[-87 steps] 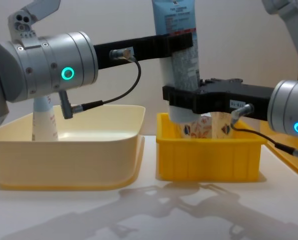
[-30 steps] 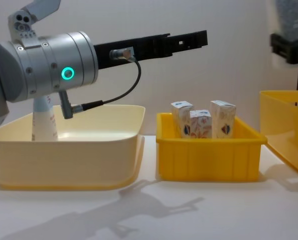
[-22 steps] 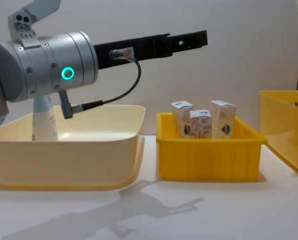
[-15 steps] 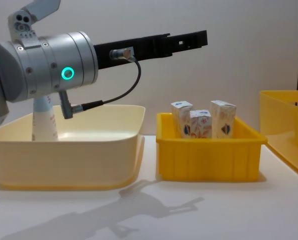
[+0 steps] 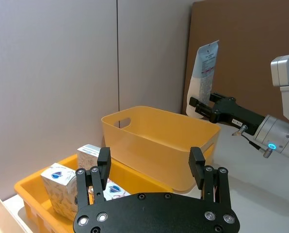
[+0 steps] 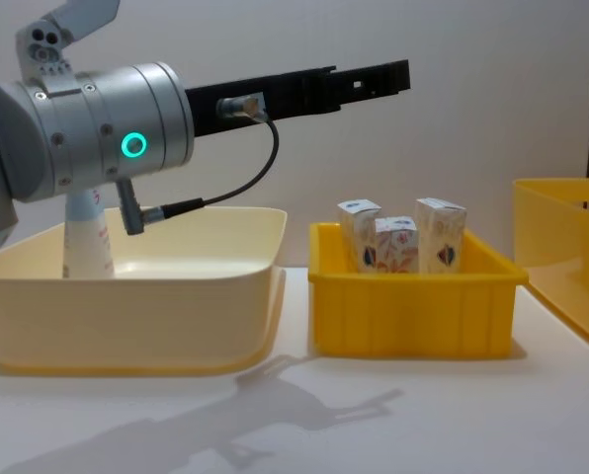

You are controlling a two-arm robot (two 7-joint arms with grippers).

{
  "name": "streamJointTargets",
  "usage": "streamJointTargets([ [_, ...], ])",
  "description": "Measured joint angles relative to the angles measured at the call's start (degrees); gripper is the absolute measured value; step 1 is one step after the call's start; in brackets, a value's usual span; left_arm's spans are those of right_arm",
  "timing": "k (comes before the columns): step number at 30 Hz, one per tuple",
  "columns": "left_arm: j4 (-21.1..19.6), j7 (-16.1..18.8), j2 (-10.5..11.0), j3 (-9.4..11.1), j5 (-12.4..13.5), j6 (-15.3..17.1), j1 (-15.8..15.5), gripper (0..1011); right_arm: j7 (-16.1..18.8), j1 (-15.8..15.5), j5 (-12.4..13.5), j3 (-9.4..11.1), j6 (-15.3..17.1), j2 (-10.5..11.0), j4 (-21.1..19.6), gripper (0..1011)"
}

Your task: Bimanual collaborative sorting of washing and personal care products

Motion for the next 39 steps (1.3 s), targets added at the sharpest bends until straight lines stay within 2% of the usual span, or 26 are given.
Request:
streamJointTargets([
  [16,0.0,0.0,0.0,0.0,0.0,0.0,0.0,1000,2.58,-0.72,1.56,0.37,2.37,-1.45,-0.17,556],
  [24,0.0,0.0,0.0,0.0,0.0,0.0,0.0,1000,2.04,-1.25,2.32,1.02,5.25,-3.44,-0.9,556],
  [36,0.0,0.0,0.0,0.0,0.0,0.0,0.0,1000,0.71,-1.23,2.17,1.07,7.41,-5.6,-0.43,556],
  [39,0.0,0.0,0.0,0.0,0.0,0.0,0.0,1000,0.47,-1.15,2.02,1.04,7.67,-5.95,-0.26,593],
])
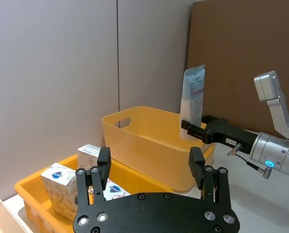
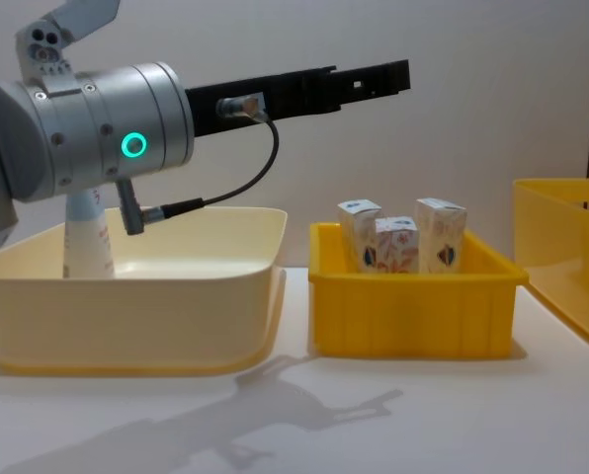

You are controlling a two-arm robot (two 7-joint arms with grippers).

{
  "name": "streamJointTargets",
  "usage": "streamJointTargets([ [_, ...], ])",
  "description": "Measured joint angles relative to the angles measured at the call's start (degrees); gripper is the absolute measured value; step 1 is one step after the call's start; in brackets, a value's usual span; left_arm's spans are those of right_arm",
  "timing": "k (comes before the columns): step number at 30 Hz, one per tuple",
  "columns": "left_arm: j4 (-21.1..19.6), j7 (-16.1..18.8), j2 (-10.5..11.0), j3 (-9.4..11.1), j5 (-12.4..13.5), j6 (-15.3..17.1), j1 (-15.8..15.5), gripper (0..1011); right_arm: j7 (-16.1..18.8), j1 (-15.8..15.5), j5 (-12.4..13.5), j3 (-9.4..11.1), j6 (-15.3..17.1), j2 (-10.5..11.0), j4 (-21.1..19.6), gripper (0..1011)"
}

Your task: Bimanual collaborative sorting of washing and personal care products

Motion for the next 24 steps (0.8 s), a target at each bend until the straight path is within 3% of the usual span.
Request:
streamJointTargets([
  [12,0.0,0.0,0.0,0.0,0.0,0.0,0.0,999,-0.44,0.14,-0.29,-0.08,0.69,-0.77,0.34,951],
  [15,0.0,0.0,0.0,0.0,0.0,0.0,0.0,1000,-0.49,0.16,-0.33,-0.09,0.74,-0.88,0.39,1001],
  [24,0.0,0.0,0.0,0.01,0.0,0.0,0.0,1000,-0.59,0.2,-0.4,-0.12,0.87,-1.05,0.46,1001],
])
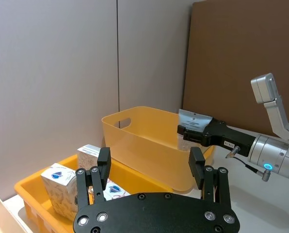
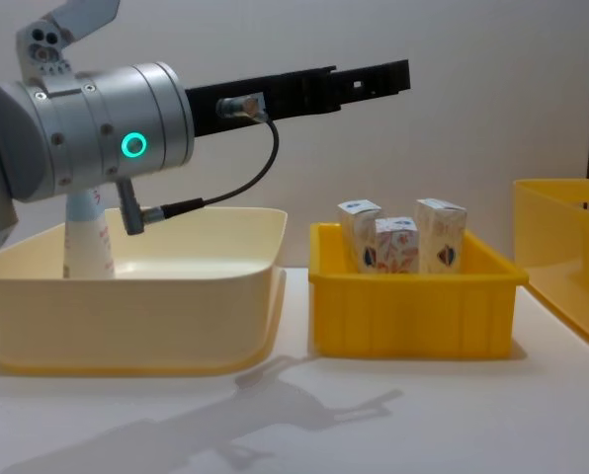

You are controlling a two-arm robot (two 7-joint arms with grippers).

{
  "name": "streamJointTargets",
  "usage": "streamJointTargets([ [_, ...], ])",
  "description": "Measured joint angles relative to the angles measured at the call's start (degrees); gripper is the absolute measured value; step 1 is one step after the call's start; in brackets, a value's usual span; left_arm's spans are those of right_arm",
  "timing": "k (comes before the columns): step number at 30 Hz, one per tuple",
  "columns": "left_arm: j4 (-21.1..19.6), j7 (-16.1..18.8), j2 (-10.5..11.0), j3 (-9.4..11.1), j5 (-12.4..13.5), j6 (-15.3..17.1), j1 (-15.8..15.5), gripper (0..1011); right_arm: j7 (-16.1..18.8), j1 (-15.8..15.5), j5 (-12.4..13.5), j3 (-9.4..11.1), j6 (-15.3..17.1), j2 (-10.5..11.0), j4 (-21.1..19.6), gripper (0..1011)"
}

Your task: Bimanual collaborative sorting of washing and personal care products

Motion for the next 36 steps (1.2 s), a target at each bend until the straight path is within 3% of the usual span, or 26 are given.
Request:
streamJointTargets([
  [12,0.0,0.0,0.0,0.0,0.0,0.0,0.0,999,-0.02,0.07,-0.08,0.09,-0.1,-0.16,0.04,1001],
  [20,0.0,0.0,0.0,-0.01,0.0,0.0,0.0,999,0.81,0.2,0.36,0.49,-2.13,-0.43,-0.72,1001],
  [36,0.0,0.0,0.0,-0.01,0.0,0.0,0.0,1000,5.49,0.57,4.53,2.03,-6.98,-1.42,-5.78,1001],
])
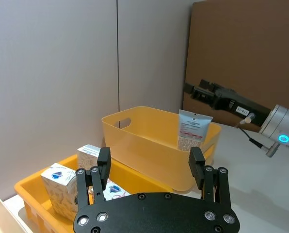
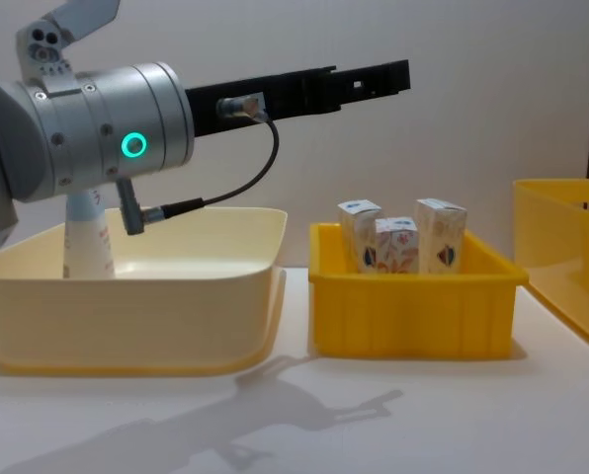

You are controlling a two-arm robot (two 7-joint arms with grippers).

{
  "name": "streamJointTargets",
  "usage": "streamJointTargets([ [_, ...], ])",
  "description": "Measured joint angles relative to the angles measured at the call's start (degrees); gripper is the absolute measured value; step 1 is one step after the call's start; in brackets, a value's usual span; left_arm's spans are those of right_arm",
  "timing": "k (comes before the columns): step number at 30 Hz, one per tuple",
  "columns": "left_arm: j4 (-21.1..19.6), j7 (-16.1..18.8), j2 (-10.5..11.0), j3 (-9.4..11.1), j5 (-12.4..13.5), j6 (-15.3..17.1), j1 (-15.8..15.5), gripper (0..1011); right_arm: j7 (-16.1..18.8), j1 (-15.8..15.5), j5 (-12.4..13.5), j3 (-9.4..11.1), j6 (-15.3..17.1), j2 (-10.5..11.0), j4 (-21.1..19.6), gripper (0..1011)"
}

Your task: Bimanual collaborative sorting of washing and personal care products

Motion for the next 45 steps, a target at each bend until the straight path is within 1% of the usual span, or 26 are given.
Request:
streamJointTargets([
  [5,-0.02,0.22,0.05,0.0,0.08,0.0,0.11,999,0.3,-0.15,0.28,0.0,-0.18,0.01,-0.31,1001],
  [8,-0.15,0.75,0.15,0.0,0.46,-0.05,0.37,999,0.54,-0.74,0.61,-0.34,-0.27,0.37,-0.59,1001],
  [10,-0.38,1.6,0.34,0.04,1.09,-0.23,0.81,1000,0.77,-1.18,0.88,-0.63,-0.35,0.69,-0.85,1001],
  [13,-0.82,3.26,0.68,0.13,2.35,-0.68,1.7,1000,1.53,-2.92,1.82,-1.74,-0.63,1.8,-1.82,1001],
  [17,-1.52,5.89,1.21,0.27,4.27,-1.39,3.04,1000,2.49,-5.04,3.0,-3.06,-0.95,3.19,-2.98,1001],
  [20,-2.27,8.82,1.83,0.44,6.38,-2.16,4.55,999,3.08,-6.36,3.71,-3.9,-1.19,4.02,-3.71,1001],
  [24,-2.83,11.04,2.27,0.56,7.99,-2.7,5.75,999,4.21,-8.91,5.13,-5.47,-1.62,5.67,-5.15,1001],
  [30,-4.17,16.2,3.34,0.83,11.76,-4.02,8.37,1000,5.78,-12.38,7.03,-7.65,-2.21,7.94,-7.11,1001],
  [33,-4.62,17.99,3.69,0.93,13.05,-4.46,9.32,1000,6.55,-14.1,7.95,-8.77,-2.51,9.05,-8.02,1001],
  [37,-5.49,21.48,4.4,1.11,15.57,-5.35,11.11,999,7.39,-15.93,8.99,-9.89,-2.8,10.23,-9.07,1001],
  [39,-5.79,22.59,4.66,1.17,16.39,-5.62,11.7,1000,7.72,-16.76,9.45,-10.42,-2.94,10.73,-9.5,1001],
  [40,-6.1,23.79,4.9,1.23,17.24,-5.92,12.3,999,7.72,-16.76,9.45,-10.42,-2.94,10.73,-9.5,1001],
  [45,-6.84,26.65,5.49,1.36,19.34,-6.67,13.81,1000,8.1,-17.61,9.94,-10.96,-3.07,11.29,-9.96,1001],
])
